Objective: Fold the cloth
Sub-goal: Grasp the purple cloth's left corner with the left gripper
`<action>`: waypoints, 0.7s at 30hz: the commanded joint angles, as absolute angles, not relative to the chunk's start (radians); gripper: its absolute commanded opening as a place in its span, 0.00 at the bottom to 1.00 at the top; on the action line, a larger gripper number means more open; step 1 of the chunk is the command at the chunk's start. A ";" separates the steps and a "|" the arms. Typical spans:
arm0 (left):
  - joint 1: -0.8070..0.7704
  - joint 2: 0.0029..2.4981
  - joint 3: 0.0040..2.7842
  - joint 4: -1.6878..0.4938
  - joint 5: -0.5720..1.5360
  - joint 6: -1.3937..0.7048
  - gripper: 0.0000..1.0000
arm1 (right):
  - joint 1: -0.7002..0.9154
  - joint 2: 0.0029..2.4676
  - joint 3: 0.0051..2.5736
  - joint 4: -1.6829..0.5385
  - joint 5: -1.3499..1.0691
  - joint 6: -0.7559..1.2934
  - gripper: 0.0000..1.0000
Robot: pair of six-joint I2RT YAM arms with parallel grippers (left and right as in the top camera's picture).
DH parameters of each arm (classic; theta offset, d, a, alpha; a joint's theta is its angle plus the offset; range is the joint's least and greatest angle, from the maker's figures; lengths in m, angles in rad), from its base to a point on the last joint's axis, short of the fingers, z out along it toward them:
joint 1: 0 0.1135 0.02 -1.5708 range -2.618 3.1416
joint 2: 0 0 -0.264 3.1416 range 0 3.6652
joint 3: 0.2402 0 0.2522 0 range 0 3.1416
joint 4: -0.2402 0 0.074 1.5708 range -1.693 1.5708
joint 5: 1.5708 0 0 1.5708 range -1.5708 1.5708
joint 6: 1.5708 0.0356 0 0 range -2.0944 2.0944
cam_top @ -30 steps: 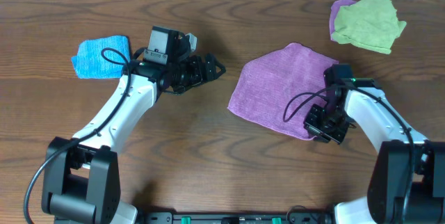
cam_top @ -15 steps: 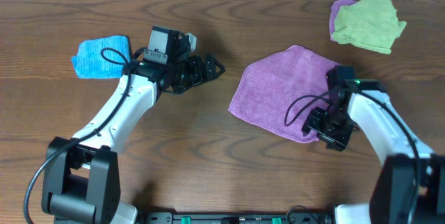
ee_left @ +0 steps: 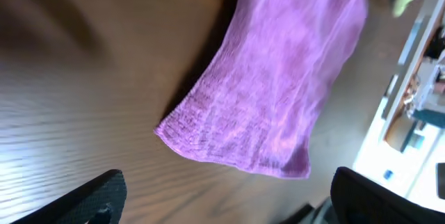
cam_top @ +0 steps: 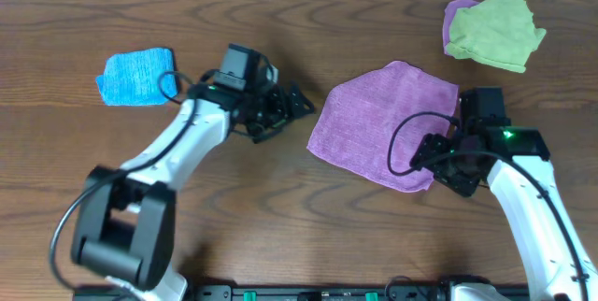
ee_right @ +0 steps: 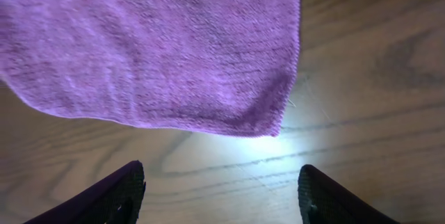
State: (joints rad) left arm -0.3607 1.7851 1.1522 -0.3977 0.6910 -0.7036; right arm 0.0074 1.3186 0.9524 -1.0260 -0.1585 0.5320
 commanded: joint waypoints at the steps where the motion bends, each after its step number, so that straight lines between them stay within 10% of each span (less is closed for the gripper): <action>1: -0.381 1.863 1.147 -0.384 0.784 -0.766 0.95 | 0.000 1.311 0.948 -1.008 -0.200 0.518 0.71; 21: -0.427 2.035 1.147 -0.170 0.831 -0.841 1.00 | 0.001 1.311 0.948 -0.972 -0.253 0.519 0.67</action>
